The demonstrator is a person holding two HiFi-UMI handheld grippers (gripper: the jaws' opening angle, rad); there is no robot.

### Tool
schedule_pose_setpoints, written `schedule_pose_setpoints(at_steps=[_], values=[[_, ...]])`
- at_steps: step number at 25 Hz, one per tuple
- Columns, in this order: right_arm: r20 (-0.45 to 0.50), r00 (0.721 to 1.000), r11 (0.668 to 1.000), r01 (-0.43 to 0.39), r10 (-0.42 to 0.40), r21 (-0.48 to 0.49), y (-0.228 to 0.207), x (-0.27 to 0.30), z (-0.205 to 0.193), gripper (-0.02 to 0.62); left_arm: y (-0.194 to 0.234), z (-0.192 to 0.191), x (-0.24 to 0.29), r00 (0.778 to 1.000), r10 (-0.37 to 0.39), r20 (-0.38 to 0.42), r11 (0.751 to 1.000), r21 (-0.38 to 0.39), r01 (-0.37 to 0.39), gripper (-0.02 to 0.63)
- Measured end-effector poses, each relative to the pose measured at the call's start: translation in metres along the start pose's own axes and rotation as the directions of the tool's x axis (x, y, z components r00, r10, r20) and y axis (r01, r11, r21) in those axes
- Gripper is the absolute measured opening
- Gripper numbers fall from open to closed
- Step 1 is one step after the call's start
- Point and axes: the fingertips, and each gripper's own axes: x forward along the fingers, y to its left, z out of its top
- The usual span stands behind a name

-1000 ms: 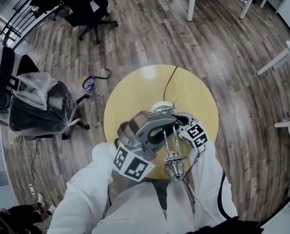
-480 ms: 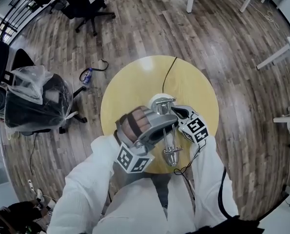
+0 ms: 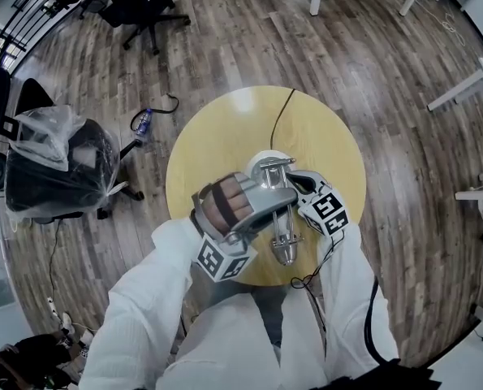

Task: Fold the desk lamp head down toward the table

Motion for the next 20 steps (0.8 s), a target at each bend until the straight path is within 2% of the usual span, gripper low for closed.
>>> schedule_pose_setpoints(at_steps=[11, 16, 20], values=[[0.004, 1.000, 1.000, 0.004, -0.004, -0.007, -0.0009, -0.0002, -0.0006, 0.012, -0.0061, -0.0018, 0.0010, 0.999, 0.021, 0.025, 0.997, 0.072, -0.023, 0.098], [0.004, 1.000, 1.000, 0.009, -0.009, -0.001, 0.0007, 0.0012, -0.0008, 0.012, -0.0072, -0.0024, -0.0012, 1.000, 0.013, 0.019, 0.998, 0.062, -0.014, 0.103], [0.003, 1.000, 1.000, 0.013, -0.013, -0.002, 0.0004, 0.0011, -0.0006, 0.012, -0.0060, -0.0028, -0.0015, 0.999, 0.049, 0.019, 0.997, 0.065, -0.050, 0.104]])
